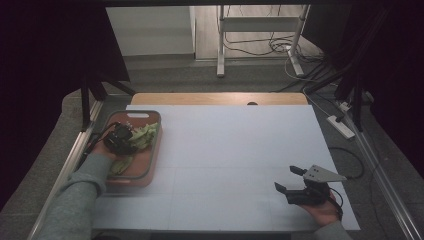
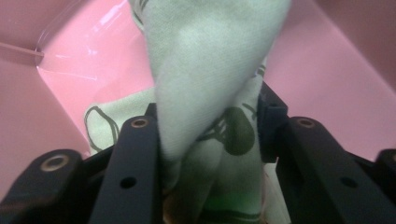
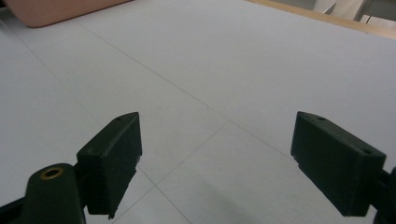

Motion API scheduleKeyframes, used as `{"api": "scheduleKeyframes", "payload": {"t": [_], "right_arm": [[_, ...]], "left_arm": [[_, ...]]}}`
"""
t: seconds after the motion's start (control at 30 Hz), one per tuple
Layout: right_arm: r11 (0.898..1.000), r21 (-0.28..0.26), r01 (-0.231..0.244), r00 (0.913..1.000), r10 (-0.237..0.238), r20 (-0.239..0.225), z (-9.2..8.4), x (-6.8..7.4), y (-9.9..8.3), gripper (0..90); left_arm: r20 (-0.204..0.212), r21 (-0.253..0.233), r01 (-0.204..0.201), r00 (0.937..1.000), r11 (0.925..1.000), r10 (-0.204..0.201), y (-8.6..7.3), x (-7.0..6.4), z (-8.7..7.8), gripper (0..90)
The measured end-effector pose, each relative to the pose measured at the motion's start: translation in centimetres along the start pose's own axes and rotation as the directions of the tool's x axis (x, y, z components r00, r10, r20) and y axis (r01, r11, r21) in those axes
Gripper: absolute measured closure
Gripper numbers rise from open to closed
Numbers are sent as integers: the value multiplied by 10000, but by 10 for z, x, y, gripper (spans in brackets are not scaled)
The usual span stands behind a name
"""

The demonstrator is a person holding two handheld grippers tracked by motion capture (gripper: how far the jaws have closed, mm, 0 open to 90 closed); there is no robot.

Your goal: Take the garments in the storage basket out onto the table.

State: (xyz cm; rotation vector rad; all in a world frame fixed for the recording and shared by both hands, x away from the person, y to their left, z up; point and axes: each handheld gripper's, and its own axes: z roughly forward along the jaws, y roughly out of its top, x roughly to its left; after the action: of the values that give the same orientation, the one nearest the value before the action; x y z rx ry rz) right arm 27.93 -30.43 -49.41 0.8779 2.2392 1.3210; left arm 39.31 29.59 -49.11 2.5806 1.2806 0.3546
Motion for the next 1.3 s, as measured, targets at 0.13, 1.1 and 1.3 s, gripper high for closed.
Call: {"api": "scheduleKeyframes", "payload": {"t": [0.13,1.1,1.3], "right_arm": [[10000,-2,-3,10000,3,-5,0,0,0,170],[9999,-68,91,10000,-91,11,1,1,2,170],[9999,-52,123,9999,-123,8,1,1,2,170]], "left_arm": [[56,-160,192,9998,9997,-191,-3,0,-6,649],[-501,-2281,550,9964,9721,-681,-22,-20,-46,672],[-385,-2581,728,9956,9634,-855,-25,-19,-48,671]]}}
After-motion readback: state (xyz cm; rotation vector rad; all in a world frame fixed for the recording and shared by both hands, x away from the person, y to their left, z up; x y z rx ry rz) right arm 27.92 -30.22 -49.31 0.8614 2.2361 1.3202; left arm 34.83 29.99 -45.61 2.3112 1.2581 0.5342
